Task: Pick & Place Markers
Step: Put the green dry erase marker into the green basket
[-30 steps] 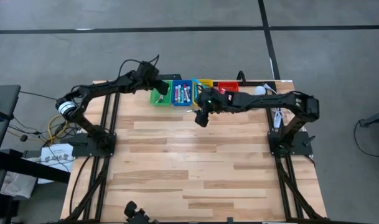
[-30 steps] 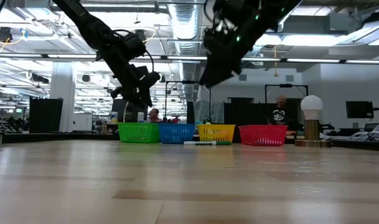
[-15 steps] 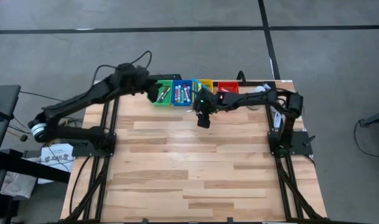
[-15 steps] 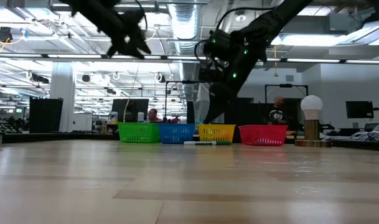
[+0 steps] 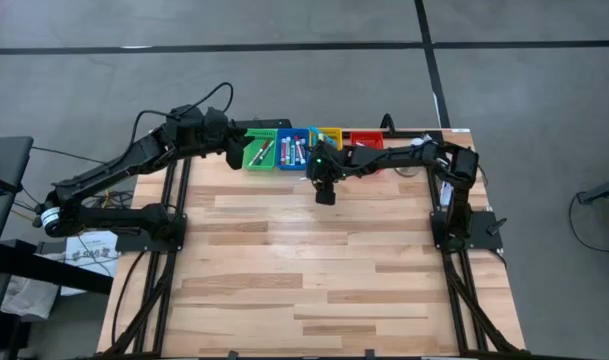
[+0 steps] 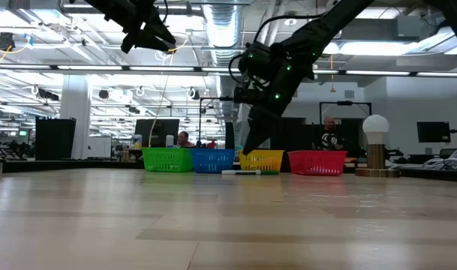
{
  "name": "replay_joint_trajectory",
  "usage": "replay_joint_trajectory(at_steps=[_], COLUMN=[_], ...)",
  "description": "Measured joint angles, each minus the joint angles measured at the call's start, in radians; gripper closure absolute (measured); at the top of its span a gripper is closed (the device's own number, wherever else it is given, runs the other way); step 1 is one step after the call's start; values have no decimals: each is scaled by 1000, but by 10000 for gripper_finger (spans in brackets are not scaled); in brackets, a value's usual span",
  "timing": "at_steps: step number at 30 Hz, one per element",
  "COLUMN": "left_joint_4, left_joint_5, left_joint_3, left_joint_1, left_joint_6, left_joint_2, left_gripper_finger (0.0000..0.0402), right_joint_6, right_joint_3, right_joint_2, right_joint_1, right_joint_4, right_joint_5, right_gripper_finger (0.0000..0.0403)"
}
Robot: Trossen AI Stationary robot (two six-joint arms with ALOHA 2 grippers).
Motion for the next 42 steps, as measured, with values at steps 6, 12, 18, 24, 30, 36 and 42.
replay_joint_trajectory(at_steps=[6,12,18,24,30,36,42], left_joint_4=[-29,-32,-35,-35,-35,-35,-35], left_joint_5=[-1,0,0,0,0,0,0], left_joint_3=[0,0,0,0,0,0,0], left_joint_1=[-5,-28,-37,-37,-37,-37,-37], left_joint_6=[-3,-3,-3,-1,0,0,-2], left_joint_2=[1,0,0,0,0,0,0], left_gripper_finger=[247,248,248,248,248,248,248], right_joint_6=[-33,-64,-105,-155,-194,-187,-175], right_joint_3=[185,307,314,313,316,317,314], right_joint_2=[138,224,224,236,263,266,268], right_joint_1=[-7,-9,-31,-53,-42,-19,7], right_joint_4=[-155,-214,-255,-307,-332,-331,-381], right_joint_5=[-7,-1,-5,-16,19,31,25], right_gripper_finger=[241,251,257,258,262,266,294])
